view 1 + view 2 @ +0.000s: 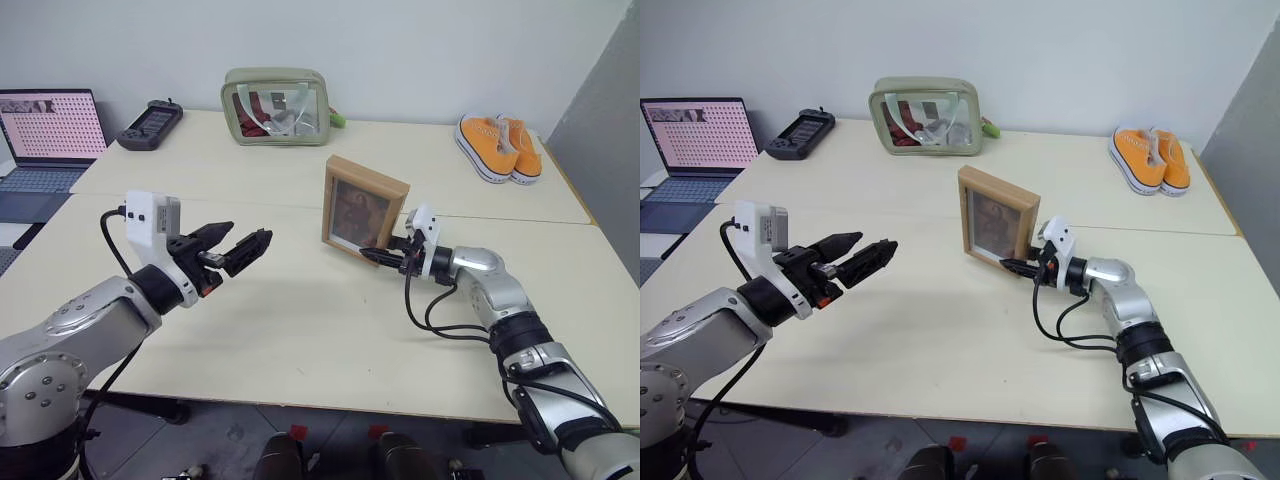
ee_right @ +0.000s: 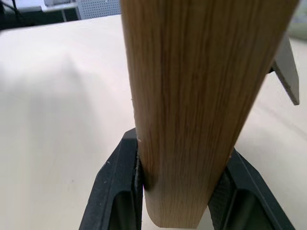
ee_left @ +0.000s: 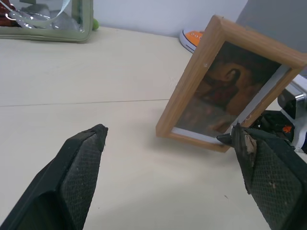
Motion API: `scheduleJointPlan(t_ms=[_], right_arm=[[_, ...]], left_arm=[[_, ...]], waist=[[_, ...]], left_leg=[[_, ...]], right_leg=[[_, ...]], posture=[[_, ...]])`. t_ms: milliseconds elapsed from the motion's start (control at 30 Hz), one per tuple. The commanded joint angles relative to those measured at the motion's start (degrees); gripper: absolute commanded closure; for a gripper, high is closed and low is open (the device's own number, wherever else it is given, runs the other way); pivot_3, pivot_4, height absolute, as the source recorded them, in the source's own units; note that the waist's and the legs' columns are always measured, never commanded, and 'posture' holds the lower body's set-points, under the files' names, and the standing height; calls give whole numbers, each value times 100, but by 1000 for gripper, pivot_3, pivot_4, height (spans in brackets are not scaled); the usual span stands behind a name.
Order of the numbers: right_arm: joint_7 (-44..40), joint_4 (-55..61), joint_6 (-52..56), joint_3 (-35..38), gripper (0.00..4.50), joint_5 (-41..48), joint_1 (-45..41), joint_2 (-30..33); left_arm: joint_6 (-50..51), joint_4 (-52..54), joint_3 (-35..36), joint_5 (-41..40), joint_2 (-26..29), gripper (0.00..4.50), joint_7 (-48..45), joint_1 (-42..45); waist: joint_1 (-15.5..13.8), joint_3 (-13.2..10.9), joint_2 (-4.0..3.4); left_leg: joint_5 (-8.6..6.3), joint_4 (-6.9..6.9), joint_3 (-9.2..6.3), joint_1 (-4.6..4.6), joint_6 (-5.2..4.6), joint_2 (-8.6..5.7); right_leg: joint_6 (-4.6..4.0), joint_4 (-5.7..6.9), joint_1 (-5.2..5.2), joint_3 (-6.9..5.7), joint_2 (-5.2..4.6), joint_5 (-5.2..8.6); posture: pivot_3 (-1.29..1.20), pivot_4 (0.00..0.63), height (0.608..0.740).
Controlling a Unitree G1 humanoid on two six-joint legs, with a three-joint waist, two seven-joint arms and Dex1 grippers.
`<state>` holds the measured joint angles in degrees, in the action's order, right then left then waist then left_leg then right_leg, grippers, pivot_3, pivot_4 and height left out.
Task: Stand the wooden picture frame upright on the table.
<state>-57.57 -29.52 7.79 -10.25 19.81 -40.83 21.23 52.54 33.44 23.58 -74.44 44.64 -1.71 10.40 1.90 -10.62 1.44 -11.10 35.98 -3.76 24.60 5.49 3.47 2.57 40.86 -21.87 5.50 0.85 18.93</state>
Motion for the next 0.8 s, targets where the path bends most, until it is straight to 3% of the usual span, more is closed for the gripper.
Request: scheduleJointPlan(t_ms=[33,333,700,733,800], right_arm=[[-84,520,616,266,3032,309,170,-44],[60,556,836,391,3032,187,408,-176],[210,623,889,415,3032,26,443,-227],[249,642,883,434,2500,6,440,-220],[328,675,790,422,2117,-104,438,-202]], left_arm=[[9,219,301,-210,199,93,13,-188],[218,387,677,289,1090,93,-1450,-1463],[210,170,530,385,1309,93,-1942,-898],[218,167,489,392,1290,25,-1940,-840],[230,123,424,377,1221,25,-1908,-733]], waist=[[2,0,0],[49,-5,-8],[54,-6,-10],[54,-6,-10],[55,-6,-9]], left_leg=[[0,-1,1,0,0,1],[0,-9,11,-2,0,7],[-1,-11,17,-3,0,7],[-1,-11,17,-3,0,7],[-1,-11,17,-3,0,7]], right_leg=[[0,0,0,1,0,0],[-3,2,-13,5,9,3],[-2,0,-14,9,8,4],[-2,0,-14,10,8,4],[-2,0,-14,10,8,4]], posture=[[0,150,740],[0,150,740],[0,150,740],[0,150,740],[0,150,740]])
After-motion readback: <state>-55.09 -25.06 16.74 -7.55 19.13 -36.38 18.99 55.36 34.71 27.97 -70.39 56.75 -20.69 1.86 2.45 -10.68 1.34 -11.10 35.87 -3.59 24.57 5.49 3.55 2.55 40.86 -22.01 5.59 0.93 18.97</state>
